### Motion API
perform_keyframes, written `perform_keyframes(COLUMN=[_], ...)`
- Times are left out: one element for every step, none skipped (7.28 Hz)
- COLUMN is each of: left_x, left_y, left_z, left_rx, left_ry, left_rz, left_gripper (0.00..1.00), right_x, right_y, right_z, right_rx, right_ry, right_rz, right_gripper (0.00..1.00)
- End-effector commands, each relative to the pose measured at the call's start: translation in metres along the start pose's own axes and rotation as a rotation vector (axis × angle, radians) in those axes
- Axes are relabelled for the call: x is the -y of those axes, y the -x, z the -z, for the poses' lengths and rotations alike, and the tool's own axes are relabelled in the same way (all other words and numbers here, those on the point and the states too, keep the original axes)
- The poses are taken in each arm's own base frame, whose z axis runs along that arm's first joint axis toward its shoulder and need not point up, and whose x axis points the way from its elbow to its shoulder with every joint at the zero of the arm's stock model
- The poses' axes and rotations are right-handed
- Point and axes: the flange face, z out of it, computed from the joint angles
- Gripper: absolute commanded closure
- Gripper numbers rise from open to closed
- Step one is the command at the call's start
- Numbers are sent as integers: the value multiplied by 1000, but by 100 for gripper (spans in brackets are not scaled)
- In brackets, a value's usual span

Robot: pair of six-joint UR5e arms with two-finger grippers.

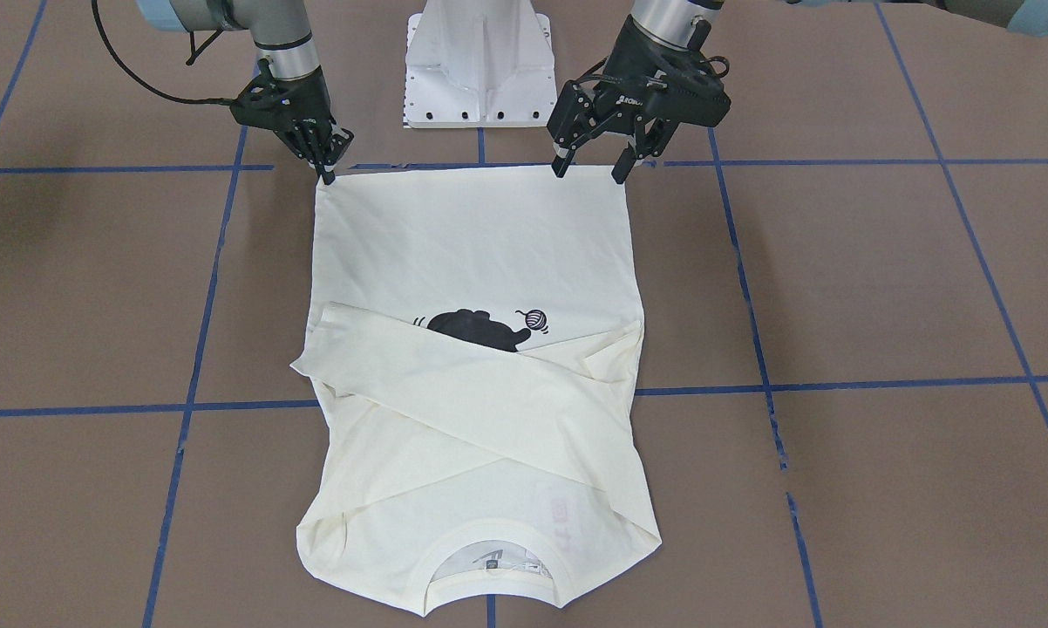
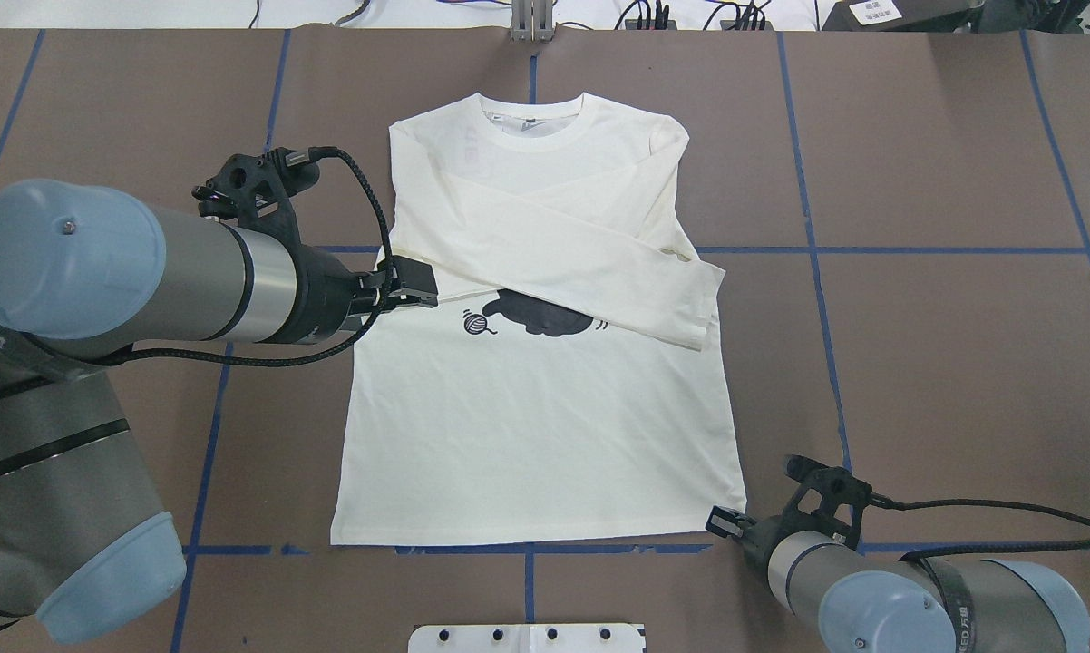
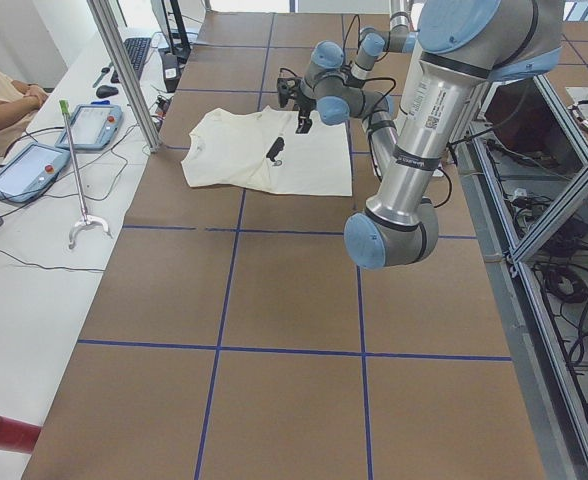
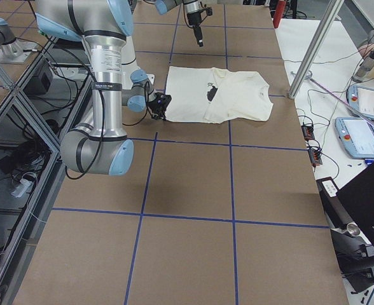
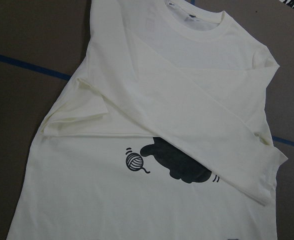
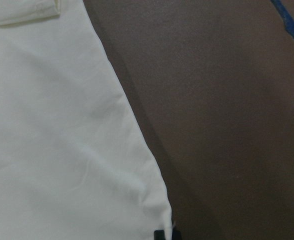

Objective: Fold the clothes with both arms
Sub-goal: 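Release the sleeve and move both grippers to the shirt hem nearest the robot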

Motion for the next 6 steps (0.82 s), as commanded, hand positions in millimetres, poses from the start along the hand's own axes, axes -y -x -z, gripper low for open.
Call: perform_keyframes(left_x=[-7, -55, -101, -133, -155, -171], left_y=[24, 39, 56, 72, 103, 110], left_z=[-20, -37, -62, -76, -86, -93], left_rx=[65, 109, 202, 276, 338, 360], left_ry=[9, 47, 20, 44, 36, 38], left_rz=[147, 176, 192, 172, 195, 190], left_gripper=[11, 11, 12, 12, 15, 17], right_x=[1, 5, 6, 5, 4, 5], right_y=[5, 15, 19, 25, 25, 24], right_z=[9, 30, 40, 43, 43, 42], right_rx=[21, 60, 80, 91, 92, 90], right_ry=[-4, 13, 24, 28, 30, 26], right_rz=[-2, -13, -19, -23, -21, -21], right_gripper=[100, 100, 100, 100, 100, 100])
